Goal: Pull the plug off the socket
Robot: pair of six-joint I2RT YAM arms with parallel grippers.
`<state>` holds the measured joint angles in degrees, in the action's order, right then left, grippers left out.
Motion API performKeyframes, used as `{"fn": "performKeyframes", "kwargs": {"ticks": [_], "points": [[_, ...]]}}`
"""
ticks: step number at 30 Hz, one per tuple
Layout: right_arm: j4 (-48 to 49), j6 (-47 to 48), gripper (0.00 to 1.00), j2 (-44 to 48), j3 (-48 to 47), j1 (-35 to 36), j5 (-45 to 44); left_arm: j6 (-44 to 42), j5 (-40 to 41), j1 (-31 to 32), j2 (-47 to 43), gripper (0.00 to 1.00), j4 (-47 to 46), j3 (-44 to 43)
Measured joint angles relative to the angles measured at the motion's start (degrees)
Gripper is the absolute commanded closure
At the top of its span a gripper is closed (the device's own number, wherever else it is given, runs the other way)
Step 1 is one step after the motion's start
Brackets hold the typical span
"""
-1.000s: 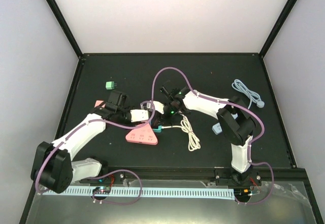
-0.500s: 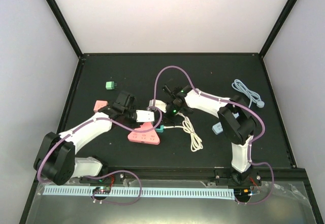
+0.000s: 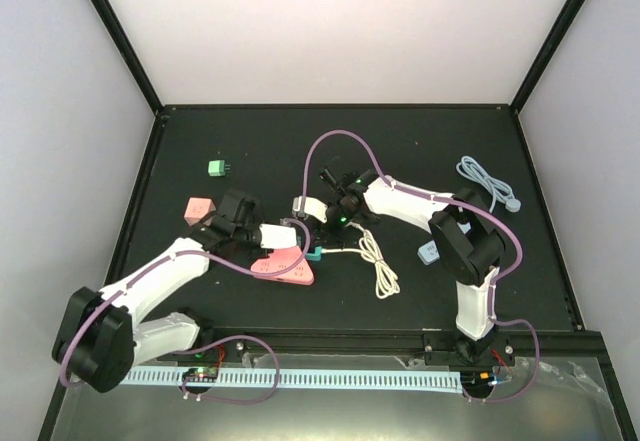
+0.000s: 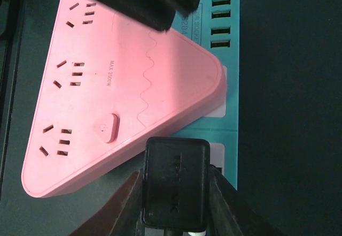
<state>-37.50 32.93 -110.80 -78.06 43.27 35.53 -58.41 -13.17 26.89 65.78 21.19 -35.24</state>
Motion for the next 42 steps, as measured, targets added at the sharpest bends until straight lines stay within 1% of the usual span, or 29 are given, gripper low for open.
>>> {"fn": "performKeyframes", "kwargs": {"ticks": [4,8,12,18,23,32,42], "points": [[0.11,0.0,0.99,0.02,0.09,-0.02,0.0,0.42,-1.29,-1.99,-4.55,0.88,-0.15,0.26],[0.11,0.04,0.99,0.02,0.09,-0.09,0.09,-2.21,-4.26,-2.67,-8.92,0.89,-0.63,1.86],[0.04,0.22,0.99,0.02,0.09,-0.17,0.24,-5.57,-8.02,-2.23,-8.63,0.89,-0.33,2.73],[0.02,0.2,0.99,0.02,0.09,-0.2,0.33,-7.98,-8.7,1.01,-6.16,0.89,-1.49,3.08],[0.0,0.2,0.99,0.02,0.09,-0.22,0.42,-9.09,-6.75,3.08,-4.22,0.9,-3.52,4.26],[-0.13,0.17,0.99,0.02,0.07,-0.26,0.52,-10.27,0.68,4.37,0.09,0.9,-6.91,4.52],[-0.63,0.15,0.99,0.17,-0.37,-0.28,0.76,-13.2,3.08,4.74,0.31,0.92,-7.74,4.66]]}}
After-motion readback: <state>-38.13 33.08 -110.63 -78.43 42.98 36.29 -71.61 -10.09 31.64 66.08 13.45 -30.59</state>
